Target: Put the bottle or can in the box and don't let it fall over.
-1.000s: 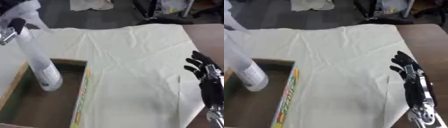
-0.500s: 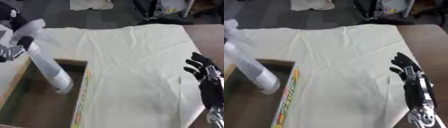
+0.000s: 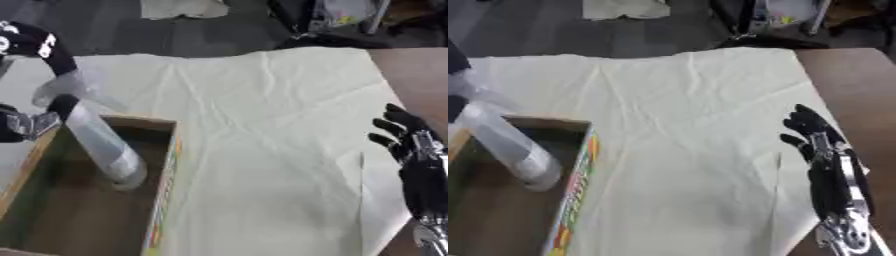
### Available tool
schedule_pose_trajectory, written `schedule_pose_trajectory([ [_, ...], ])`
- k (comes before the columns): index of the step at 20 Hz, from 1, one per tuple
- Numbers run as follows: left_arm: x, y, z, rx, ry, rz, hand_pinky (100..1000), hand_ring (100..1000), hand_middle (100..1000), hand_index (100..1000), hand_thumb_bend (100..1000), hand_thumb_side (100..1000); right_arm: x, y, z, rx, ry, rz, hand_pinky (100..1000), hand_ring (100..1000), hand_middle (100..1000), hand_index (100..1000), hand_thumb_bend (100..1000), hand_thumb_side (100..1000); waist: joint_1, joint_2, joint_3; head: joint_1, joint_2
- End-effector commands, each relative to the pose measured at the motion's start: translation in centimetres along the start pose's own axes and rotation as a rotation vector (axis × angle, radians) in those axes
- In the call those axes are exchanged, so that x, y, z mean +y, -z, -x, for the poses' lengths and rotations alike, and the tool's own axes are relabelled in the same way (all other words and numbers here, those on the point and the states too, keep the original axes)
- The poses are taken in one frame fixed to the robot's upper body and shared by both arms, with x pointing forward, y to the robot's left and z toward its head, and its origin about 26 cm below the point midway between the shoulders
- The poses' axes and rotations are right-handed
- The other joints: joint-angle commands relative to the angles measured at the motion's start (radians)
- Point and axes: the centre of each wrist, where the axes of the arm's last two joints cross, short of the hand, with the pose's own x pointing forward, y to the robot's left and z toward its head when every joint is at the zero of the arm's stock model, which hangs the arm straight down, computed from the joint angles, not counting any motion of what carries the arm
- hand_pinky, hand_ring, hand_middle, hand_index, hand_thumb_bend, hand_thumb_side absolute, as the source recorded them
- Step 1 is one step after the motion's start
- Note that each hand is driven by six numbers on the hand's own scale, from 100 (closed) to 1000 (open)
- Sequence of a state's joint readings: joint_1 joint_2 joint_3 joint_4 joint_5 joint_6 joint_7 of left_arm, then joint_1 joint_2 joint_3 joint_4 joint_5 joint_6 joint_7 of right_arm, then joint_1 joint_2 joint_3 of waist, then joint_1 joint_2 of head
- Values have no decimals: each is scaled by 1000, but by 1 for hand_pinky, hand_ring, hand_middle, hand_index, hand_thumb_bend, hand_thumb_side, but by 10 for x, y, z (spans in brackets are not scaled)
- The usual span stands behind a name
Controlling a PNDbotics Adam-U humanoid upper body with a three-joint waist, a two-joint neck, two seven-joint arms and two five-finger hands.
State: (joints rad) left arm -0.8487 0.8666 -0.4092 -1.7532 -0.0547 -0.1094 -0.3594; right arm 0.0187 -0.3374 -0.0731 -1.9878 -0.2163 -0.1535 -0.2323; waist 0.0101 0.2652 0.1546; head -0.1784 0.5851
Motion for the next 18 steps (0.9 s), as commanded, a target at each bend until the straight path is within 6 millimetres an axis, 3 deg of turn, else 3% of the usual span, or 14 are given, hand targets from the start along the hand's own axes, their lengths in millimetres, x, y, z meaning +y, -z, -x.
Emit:
schedule_pose_trajectory([
  [1, 12, -5, -5, -3, 52, 24, 883, 742, 737, 712, 100, 108, 0, 3, -4, -19, -5, -4, 782, 841, 904, 746, 100, 799, 1, -12, 0, 2, -14],
  [6, 16, -7, -7, 0, 67, 40, 949, 848, 840, 799, 100, 536, 1, 3, -4, -16, -1, -4, 782, 841, 904, 746, 100, 801, 1, -11, 2, 4, -14],
  [18, 22, -10, -10, 6, 63, -22, 963, 858, 849, 814, 100, 601, 2, 2, -4, -12, -1, -2, 782, 840, 905, 745, 100, 804, -1, -11, 4, 11, -18],
])
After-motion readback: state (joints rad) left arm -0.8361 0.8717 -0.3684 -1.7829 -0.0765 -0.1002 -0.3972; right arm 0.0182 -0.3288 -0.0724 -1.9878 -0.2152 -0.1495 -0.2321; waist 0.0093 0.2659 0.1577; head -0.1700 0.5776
